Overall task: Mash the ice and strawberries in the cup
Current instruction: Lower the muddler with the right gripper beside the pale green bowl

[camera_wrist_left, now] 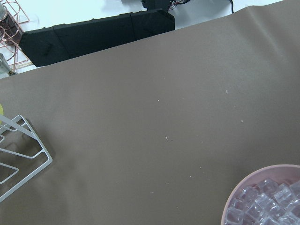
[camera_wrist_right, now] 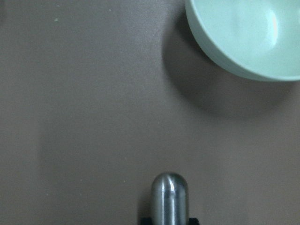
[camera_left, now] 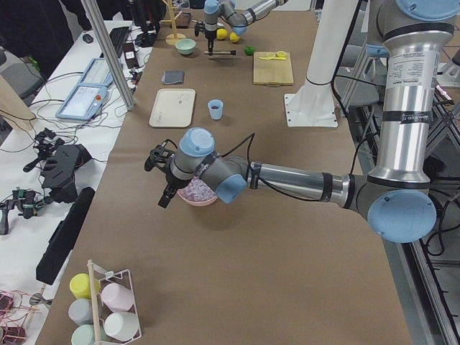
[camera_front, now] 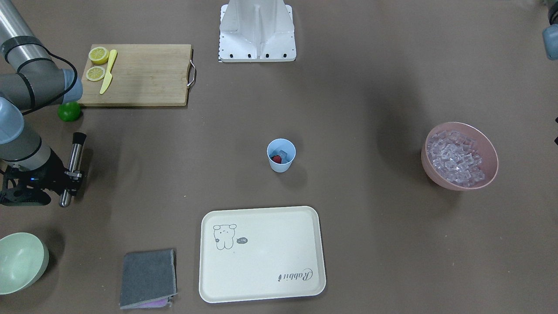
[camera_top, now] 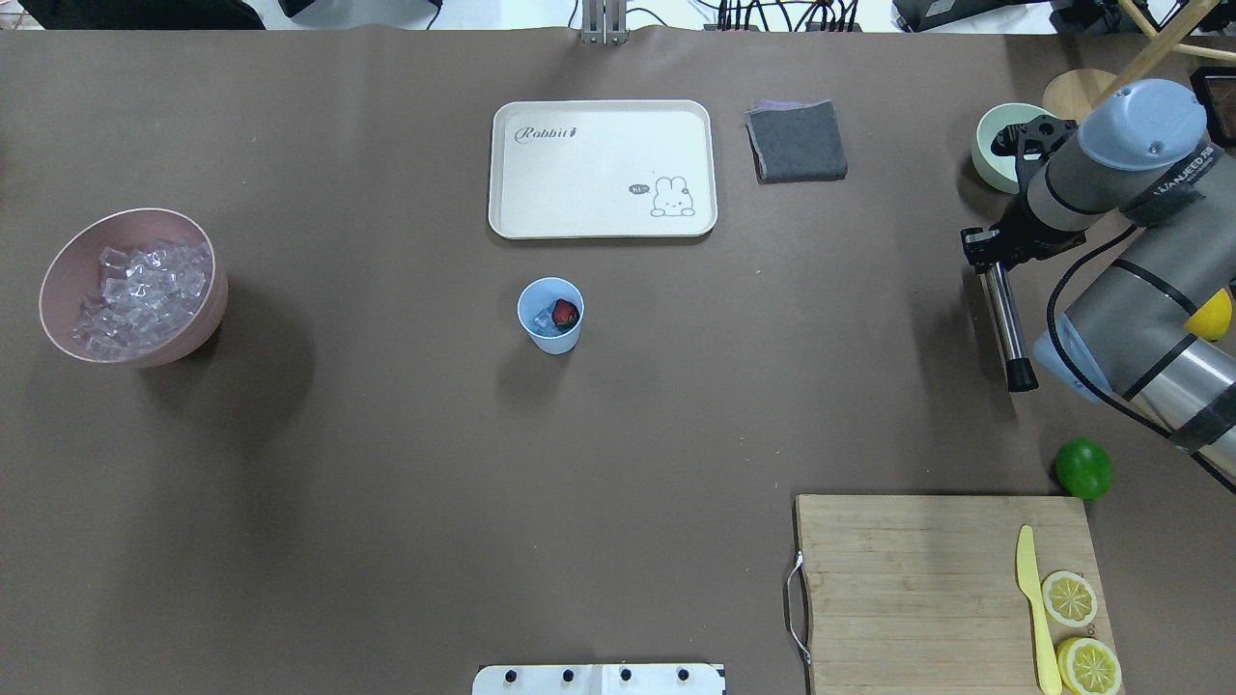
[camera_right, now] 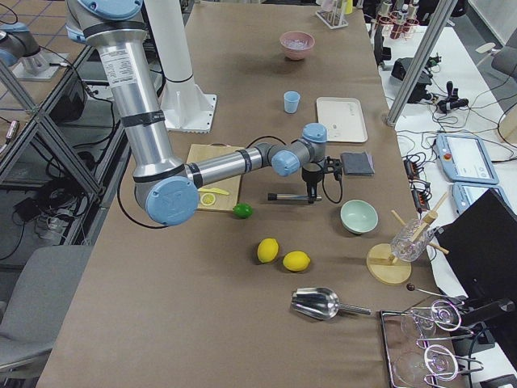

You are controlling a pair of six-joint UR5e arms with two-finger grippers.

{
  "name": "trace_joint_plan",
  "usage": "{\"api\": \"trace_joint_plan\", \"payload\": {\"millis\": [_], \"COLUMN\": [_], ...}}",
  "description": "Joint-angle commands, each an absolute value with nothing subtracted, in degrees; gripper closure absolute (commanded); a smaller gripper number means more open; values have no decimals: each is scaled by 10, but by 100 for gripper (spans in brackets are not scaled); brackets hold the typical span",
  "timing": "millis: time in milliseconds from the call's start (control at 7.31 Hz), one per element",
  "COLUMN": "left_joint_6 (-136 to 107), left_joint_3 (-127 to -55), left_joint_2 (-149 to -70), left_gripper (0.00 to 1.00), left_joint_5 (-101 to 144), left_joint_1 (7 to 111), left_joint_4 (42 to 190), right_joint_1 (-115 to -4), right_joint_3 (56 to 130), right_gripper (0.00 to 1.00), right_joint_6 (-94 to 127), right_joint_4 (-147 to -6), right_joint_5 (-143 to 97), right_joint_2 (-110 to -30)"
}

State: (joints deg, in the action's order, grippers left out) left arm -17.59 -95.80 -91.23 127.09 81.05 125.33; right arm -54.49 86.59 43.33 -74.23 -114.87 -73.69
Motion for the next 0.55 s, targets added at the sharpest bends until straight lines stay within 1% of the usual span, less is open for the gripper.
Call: {"api": "trace_joint_plan", "payload": {"millis": [0, 137, 274, 411], "left_joint_6": [-176, -176, -176, -174], "left_joint_3": [-957, -956, -956, -956], "left_joint_2": [-911, -911, -912, -912], "left_gripper": [2, 2, 2, 2], "left_joint_5": [1271, 1271, 1271, 1271], "left_joint_1": [809, 809, 809, 809], "left_joint_4": [1253, 1253, 1253, 1253], "right_joint_1": [-545, -545, -545, -546], "right_joint_3": [847, 837, 831, 831], "right_gripper": [100, 100, 74, 1], "right_joint_6": [433, 433, 434, 434], "right_joint_4": [-743, -743, -743, -739], "right_joint_5": [-1136, -1136, -1136, -1136], "right_joint_2": [-721, -712, -710, -709]}}
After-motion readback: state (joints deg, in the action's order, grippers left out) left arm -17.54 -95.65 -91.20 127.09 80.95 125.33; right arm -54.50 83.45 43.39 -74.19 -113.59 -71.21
